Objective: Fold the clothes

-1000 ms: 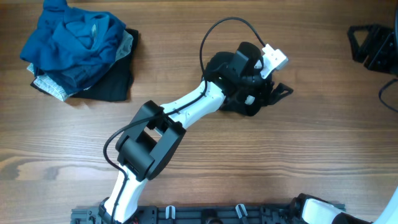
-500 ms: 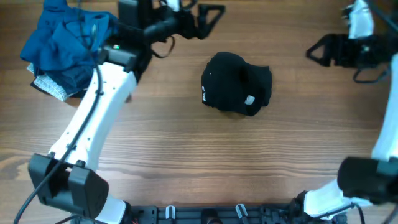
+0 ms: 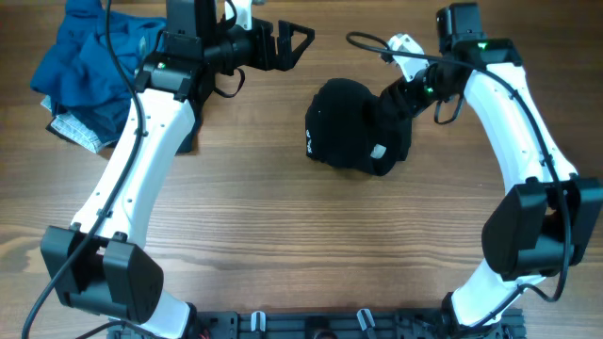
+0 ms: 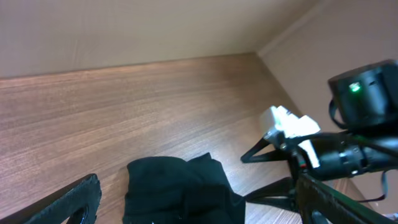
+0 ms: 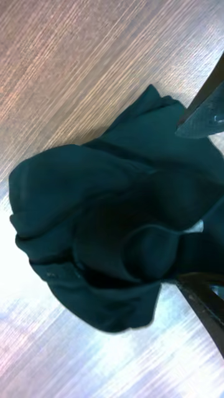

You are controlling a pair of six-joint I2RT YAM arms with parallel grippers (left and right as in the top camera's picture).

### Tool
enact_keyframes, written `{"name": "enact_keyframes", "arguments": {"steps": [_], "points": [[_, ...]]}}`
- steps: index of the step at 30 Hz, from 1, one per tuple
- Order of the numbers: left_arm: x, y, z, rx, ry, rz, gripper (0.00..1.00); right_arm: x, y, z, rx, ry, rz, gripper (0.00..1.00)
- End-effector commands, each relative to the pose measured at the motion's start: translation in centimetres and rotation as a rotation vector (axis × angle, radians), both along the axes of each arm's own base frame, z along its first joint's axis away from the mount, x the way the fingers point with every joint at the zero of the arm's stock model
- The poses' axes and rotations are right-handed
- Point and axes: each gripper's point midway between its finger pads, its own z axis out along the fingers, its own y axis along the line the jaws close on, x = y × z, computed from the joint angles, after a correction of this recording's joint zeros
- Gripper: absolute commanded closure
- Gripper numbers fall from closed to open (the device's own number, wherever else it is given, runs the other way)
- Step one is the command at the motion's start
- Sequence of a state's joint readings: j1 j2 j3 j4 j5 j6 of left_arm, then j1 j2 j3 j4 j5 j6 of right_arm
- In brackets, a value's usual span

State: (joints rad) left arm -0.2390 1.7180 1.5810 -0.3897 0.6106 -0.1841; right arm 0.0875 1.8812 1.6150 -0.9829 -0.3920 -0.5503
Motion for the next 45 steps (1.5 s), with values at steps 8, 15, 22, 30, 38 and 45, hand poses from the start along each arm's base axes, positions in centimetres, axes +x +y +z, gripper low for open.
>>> {"name": "enact_keyframes", "arguments": {"steps": [8,15,22,30,38,45], "points": [[1.1,1.2,-0.6,0.059,-0.025,0.069,0.00,0.2,2.3,-5.1,0.168,0.086,-0.070,0.73],[1.2,1.3,-0.7,0.063,-0.025,0.076,0.00,3.3,1.7,-3.9,0.234,0.052,-0.237,0.96],[1.2,1.4,-0.9,0.070,-0.018,0.085,0.00,5.7,-2.8,3.1,0.268,-0.059,-0.354,0.96],[1.2,2.0,-1.6,0.099,0.008,0.116,0.00,2.4,-6.1,-0.8,0.266,0.139,-0.366,0.77],[1.5,2.4,-1.8,0.114,0.005,0.141,0.00,-2.6,-3.8,-5.5,0.360,0.338,-0.341,0.40],[1.5,2.4,-1.8,0.114,0.006,0.141,0.00,-2.3,-0.7,-9.7,0.378,0.309,-0.389,0.64]]}}
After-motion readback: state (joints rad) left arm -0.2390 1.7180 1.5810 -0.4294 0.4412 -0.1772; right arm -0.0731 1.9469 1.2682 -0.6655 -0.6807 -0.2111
